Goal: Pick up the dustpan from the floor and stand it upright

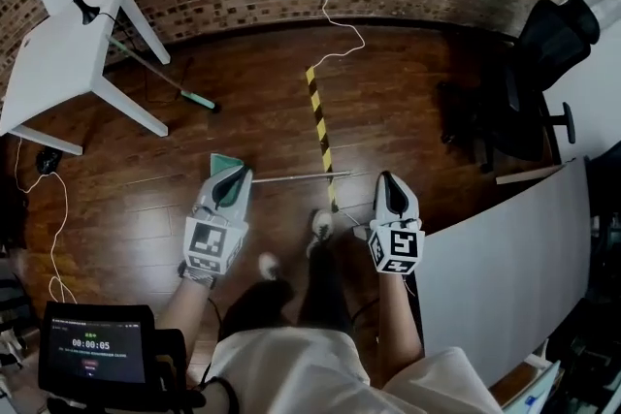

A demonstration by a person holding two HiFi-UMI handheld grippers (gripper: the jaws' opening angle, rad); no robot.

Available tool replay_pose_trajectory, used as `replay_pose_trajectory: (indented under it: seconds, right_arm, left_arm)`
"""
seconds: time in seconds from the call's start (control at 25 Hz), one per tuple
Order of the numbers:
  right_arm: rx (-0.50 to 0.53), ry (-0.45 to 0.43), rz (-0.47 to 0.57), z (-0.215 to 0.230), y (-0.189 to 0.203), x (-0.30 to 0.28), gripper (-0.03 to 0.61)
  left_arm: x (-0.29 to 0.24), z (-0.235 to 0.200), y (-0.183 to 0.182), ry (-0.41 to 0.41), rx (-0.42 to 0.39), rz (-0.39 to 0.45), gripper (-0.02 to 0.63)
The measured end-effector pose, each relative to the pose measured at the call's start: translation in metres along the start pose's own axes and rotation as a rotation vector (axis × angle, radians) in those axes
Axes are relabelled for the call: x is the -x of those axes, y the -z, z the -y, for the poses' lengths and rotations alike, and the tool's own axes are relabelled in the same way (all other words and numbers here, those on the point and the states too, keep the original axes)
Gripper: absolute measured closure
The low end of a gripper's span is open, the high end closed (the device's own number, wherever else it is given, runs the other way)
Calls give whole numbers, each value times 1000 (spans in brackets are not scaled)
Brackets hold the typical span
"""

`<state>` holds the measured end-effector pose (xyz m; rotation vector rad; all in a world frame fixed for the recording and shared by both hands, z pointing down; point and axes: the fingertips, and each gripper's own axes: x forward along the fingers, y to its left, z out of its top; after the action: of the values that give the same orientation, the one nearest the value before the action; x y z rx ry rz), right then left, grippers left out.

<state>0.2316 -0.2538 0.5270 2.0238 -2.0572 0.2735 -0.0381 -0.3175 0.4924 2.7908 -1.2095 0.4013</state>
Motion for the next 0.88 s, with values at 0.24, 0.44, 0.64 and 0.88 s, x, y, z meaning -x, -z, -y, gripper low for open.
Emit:
replay_pose_trajectory:
  seconds: [0.24,0.44,0.64,0.88]
  right_arm:
    - [-8,33,-119,25,141,-59,513]
    - [11,74,-182,56,270,-116,443]
    - [-29,36,-188,75,396,-172,354]
    - [81,12,-311,85,573,-231,325]
  left_arm:
    - [-97,11,97,63,12,-36,612]
    - [-186,42,215,140,30,-90,612]
    - [-265,64,343,204,-56,-138,612]
    - [-330,58,466,213,-64,-122,612]
